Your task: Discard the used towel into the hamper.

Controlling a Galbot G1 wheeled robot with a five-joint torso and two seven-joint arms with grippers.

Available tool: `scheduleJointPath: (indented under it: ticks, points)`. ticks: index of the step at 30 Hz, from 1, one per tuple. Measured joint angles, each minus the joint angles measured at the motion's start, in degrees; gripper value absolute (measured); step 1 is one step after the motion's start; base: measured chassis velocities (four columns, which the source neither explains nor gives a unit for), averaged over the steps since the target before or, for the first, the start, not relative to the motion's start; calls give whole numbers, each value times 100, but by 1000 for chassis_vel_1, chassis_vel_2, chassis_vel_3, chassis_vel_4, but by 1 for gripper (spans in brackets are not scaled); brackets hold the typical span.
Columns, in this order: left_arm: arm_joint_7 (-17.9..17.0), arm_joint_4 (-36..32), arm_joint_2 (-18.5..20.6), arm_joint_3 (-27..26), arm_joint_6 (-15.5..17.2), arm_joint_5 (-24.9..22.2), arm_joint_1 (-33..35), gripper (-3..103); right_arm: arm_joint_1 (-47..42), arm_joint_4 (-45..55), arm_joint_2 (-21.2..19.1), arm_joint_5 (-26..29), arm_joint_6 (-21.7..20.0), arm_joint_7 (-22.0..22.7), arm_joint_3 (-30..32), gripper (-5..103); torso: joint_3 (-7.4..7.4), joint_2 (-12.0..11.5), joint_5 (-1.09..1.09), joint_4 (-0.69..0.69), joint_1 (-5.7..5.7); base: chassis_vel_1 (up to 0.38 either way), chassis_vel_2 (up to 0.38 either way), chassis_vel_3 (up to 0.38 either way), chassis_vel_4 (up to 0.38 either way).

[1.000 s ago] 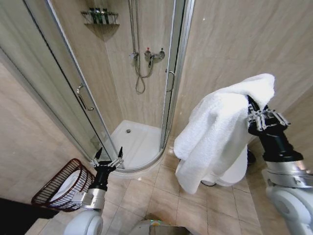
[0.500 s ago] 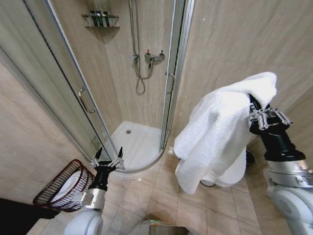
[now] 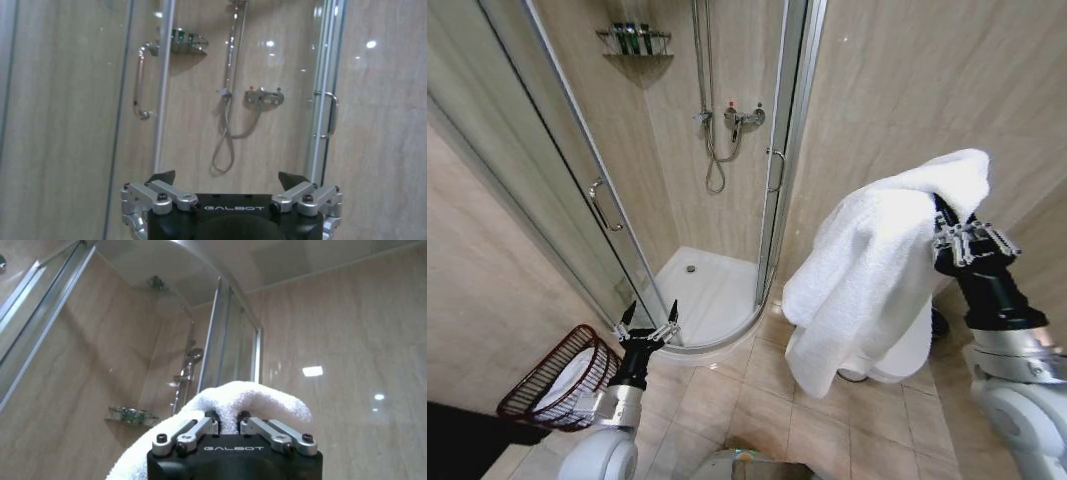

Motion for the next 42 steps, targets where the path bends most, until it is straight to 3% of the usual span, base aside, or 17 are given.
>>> scheduleJointPath:
  ticks: [42]
  points:
    - [0, 0, 0, 0, 0, 0, 0, 100, 36, 0, -44, 119, 61, 82, 26, 13, -24, -45, 0, 0, -21, 108, 101, 107, 105]
